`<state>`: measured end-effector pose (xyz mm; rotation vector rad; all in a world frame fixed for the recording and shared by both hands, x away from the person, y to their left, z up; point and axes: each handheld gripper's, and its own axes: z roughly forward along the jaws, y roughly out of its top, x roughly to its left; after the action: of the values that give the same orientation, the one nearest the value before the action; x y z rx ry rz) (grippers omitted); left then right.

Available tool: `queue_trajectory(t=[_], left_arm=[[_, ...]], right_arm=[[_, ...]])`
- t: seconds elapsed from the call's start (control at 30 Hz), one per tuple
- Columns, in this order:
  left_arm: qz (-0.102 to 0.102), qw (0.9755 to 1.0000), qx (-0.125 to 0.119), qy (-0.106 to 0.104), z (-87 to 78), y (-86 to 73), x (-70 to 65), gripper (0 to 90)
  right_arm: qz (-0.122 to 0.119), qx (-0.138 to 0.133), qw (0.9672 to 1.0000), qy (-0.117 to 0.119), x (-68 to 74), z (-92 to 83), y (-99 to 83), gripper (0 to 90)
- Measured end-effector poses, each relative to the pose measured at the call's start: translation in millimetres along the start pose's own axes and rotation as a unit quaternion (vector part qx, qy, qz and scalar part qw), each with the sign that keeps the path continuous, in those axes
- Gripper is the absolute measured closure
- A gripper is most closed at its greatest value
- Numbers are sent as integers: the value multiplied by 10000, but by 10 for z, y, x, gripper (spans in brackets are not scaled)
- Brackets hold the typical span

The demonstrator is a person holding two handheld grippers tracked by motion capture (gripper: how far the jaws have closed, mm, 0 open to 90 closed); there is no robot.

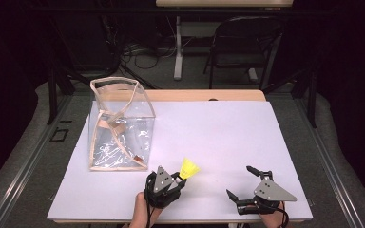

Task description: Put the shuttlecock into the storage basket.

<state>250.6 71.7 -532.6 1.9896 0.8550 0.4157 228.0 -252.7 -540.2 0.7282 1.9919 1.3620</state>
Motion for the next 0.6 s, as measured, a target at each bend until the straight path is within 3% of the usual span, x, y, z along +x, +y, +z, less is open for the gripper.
queue_trajectory(t=[0.6], left_arm=[[31,9999,-115,71,-43,64,85,647]], right_arm=[[-3,3,10000,-2,0,-1,1,3]])
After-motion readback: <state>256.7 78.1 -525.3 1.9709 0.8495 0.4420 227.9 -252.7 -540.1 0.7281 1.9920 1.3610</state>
